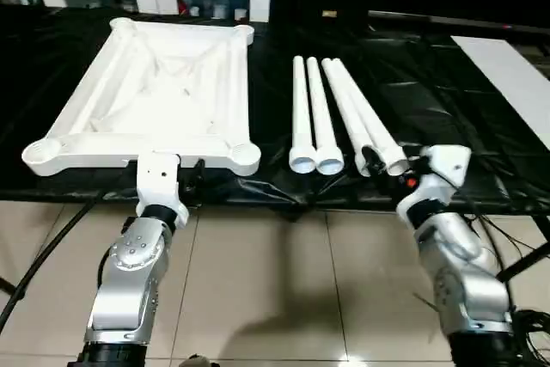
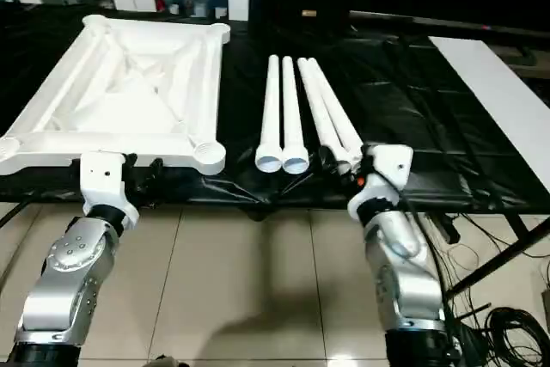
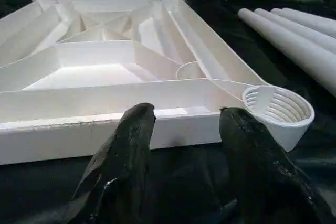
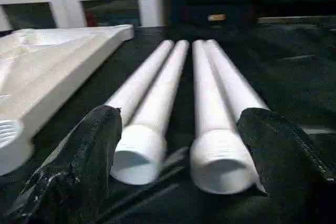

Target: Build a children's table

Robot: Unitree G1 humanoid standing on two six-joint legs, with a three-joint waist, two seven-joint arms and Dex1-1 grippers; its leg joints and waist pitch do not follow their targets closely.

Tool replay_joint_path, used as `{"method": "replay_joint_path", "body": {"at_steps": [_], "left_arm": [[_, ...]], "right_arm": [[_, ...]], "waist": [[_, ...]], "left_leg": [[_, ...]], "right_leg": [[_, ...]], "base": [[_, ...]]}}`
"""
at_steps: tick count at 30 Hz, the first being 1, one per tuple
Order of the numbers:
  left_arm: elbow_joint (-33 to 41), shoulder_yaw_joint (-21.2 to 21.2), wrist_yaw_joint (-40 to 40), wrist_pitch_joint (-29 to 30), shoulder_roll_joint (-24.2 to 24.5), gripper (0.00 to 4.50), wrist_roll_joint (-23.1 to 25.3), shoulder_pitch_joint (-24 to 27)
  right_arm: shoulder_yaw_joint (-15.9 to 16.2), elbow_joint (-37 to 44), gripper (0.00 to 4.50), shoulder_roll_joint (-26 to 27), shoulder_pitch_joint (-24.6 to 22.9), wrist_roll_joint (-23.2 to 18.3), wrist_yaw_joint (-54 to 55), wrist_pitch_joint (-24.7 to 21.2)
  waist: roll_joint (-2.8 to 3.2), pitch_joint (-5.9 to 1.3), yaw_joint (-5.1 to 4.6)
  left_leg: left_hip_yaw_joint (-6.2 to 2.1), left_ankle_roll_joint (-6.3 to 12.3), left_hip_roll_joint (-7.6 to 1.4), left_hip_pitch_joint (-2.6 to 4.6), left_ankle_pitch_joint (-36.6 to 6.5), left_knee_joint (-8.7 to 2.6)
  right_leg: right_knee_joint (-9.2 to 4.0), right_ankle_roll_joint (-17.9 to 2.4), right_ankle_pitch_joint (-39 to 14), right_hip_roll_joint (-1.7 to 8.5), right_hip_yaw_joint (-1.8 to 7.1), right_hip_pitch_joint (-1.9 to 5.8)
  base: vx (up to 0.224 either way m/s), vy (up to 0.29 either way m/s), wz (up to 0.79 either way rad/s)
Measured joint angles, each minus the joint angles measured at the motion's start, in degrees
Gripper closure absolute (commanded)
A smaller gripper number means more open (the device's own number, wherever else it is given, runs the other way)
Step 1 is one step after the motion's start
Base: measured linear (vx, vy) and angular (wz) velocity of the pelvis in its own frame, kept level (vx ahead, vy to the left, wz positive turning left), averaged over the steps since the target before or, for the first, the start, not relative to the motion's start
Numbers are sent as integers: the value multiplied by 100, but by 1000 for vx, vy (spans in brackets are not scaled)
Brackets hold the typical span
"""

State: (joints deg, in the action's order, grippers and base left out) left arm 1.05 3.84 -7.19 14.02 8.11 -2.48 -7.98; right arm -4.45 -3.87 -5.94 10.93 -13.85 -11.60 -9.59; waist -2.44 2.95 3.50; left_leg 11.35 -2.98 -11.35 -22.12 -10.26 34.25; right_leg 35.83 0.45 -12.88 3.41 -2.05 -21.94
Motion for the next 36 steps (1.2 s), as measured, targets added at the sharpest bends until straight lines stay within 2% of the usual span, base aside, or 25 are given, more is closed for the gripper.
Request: {"method": "replay_joint_path", "body": {"at_steps": [3, 5, 7, 9, 10, 11, 12, 13, 14, 15, 16, 17, 18, 19, 20, 22, 23, 25, 26, 27, 29, 30, 32, 34, 36], "left_arm": [[-35, -104, 1, -81, -27, 219, 26, -22], [-138, -163, 1, -166, -32, 219, 69, -59], [-223, -159, 3, -192, -25, 219, 105, -85], [-248, -135, 4, -196, -2, 219, 109, -107], [-263, -117, 7, -197, 9, 219, 111, -120], [-268, -111, 7, -202, 24, 219, 112, -141], [-269, -103, 6, -220, 55, 219, 115, -159], [-277, -103, 6, -241, 60, 219, 117, -165], [-301, -122, 5, -266, 41, 219, 117, -180], [-316, -177, 2, -275, 9, 219, 119, -220], [-336, -268, 6, -296, -41, 219, 145, -260], [-373, -309, 25, -341, -47, 219, 207, -259], [-405, -301, 66, -376, -11, 219, 263, -266], [-428, -301, 116, -400, 40, 219, 335, -292], [-457, -300, 197, -434, 103, 219, 450, -317], [-479, -300, 291, -462, 113, 219, 550, -340], [-481, -265, 345, -498, 85, 219, 574, -363], [-483, -246, 434, -552, 69, 219, 618, -372], [-500, -244, 450, -550, 46, 219, 610, -397], [-527, -239, 455, -550, 24, 219, 604, -421], [-633, -250, 437, -550, 13, 219, 581, -457], [-703, -241, 402, -528, -24, 219, 514, -483], [-719, -299, 329, -474, -186, 201, 383, -524], [-720, -330, 247, -383, -207, 183, 280, -596], [-721, -257, 228, -348, -203, 178, 206, -633]], "right_arm": [[49, -2, 62, 34, -30, 40, 25, -1], [44, -23, 62, 48, -37, 56, 67, 9], [44, -86, 62, 80, -36, 73, 87, 36], [99, -138, 62, 155, -18, 101, 107, 43], [129, -158, 62, 181, -6, 106, 108, 43], [164, -170, 62, 202, 12, 107, 108, 49], [168, -198, 62, 204, 50, 111, 112, 51], [161, -204, 62, 193, 69, 114, 116, 63], [128, -209, 62, 161, 62, 115, 121, 91], [86, -221, 62, 133, 54, 116, 126, 99], [41, -258, 62, 104, 72, 118, 131, 104], [34, -317, 62, 82, 104, 119, 134, 105], [29, -328, 62, 85, 103, 119, 136, 108], [31, -343, 62, 137, 80, 118, 137, 109], [68, -389, 62, 197, 80, 119, 130, 108], [136, -418, 62, 262, 83, 119, 121, 110], [157, -418, 62, 261, 126, 121, 117, 123], [175, -423, 62, 263, 241, 122, 115, 134], [173, -427, 62, 262, 288, 120, 118, 149], [173, -450, 62, 264, 321, 119, 118, 153], [165, -540, 62, 265, 340, 117, 119, 166], [145, -632, 62, 240, 347, 118, 120, 169], [38, -717, 62, 160, 326, 121, 124, 168], [-14, -734, 62, 125, 326, 125, 129, 171], [-19, -751, 62, 130, 327, 127, 132, 173]], "waist": [[16, -5, 109], [91, -29, 204], [137, -57, 209], [146, -52, 122], [151, -49, 56], [159, -44, -45], [143, -44, -108], [132, -44, -178], [133, -44, -234], [105, -41, -224], [115, -34, -144], [190, -30, -121], [224, -20, -173], [251, -2, -300], [273, 16, -444], [310, 28, -486], [302, 22, -483], [296, 13, -474], [301, -3, -461], [289, -11, -443], [233, -43, -424], [191, -53, -372], [167, -49, -161], [225, -64, -120], [221, -59, -131]], "left_leg": [[-15, 112, 23, -63, -23, 87], [-142, 282, 92, -158, -137, 280], [-134, 327, 190, -171, -169, 315], [-36, 504, 328, -167, -171, 291], [0, 574, 389, -155, -174, 289], [41, 647, 458, -150, -164, 278], [86, 699, 503, -151, -141, 258], [132, 746, 552, -147, -112, 227], [230, 770, 580, -143, -92, 188], [326, 769, 570, -143, -112, 191], [152, 759, 571, -211, -266, 420], [-364, 567, 512, -227, -451, 728], [-464, 295, 440, -235, -503, 775], [-444, 310, 429, -211, -479, 753], [-456, 315, 428, -213, -475, 712], [-479, 232, 447, -190, -427, 593], [-486, 169, 450, -189, -389, 515], [-470, 98, 449, -202, -282, 357], [-472, 313, 449, -206, -83, 214], [-471, 371, 449, -223, 6, 163], [-439, 368, 459, -276, 61, 141], [-420, 344, 463, -320, 65, 98], [-441, 308, 448, -309, -9, 89], [-447, 127, 311, -284, 108, 57], [-427, 76, 238, -273, 143, 45]], "right_leg": [[-19, 34, 11, 30, 41, 4], [-22, 122, 25, 62, 84, 12], [-85, 191, 62, 150, 109, 19], [-106, 86, 84, 238, 127, -9], [-52, -57, 51, 299, 117, -37], [61, -183, -23, 342, 78, -64], [151, -207, -69, 357, -78, -112], [180, -137, -83, 331, -174, -122], [117, 54, -28, 355, -132, -101], [25, 316, 86, 455, -81, -90], [-15, 398, 169, 498, -54, -74], [-38, 452, 250, 584, -133, -71], [-65, 458, 256, 672, -250, -30], [-109, 386, 190, 629, -283, -18], [-101, 74, -15, 478, -159, -20], [-39, -153, -8, 283, -200, 37], [48, -189, 17, 128, -226, 108], [271, -161, -9, -76, -257, 141], [384, -145, -34, -140, -287, 148], [402, -147, -94, -134, -277, 160], [220, -87, -234, -52, -161, 238], [184, 86, -271, 17, -168, 176], [182, 46, -201, 86, -207, 61], [180, 10, -166, 102, -357, 16], [127, -34, -98, 62, -390, 5]], "base": [[-1, 22, -1], [-8, 114, -6], [-15, 180, 0], [-26, 208, 5], [-40, 220, 12], [-40, 220, 12], [-63, 169, 6], [-89, 134, 2], [-89, 134, 2], [-69, 154, 10], [-34, 211, -26], [-34, 211, -26], [-41, 247, -44], [-61, 206, -2], [-61, 206, -2], [-75, 135, 3], [-73, 112, -2], [-79, 12, -2], [-87, -10, -2], [-105, -28, -4], [-81, -49, -4], [-91, -136, -14], [-114, -155, -30], [-55, -66, -35], [-21, -24, -15]]}}
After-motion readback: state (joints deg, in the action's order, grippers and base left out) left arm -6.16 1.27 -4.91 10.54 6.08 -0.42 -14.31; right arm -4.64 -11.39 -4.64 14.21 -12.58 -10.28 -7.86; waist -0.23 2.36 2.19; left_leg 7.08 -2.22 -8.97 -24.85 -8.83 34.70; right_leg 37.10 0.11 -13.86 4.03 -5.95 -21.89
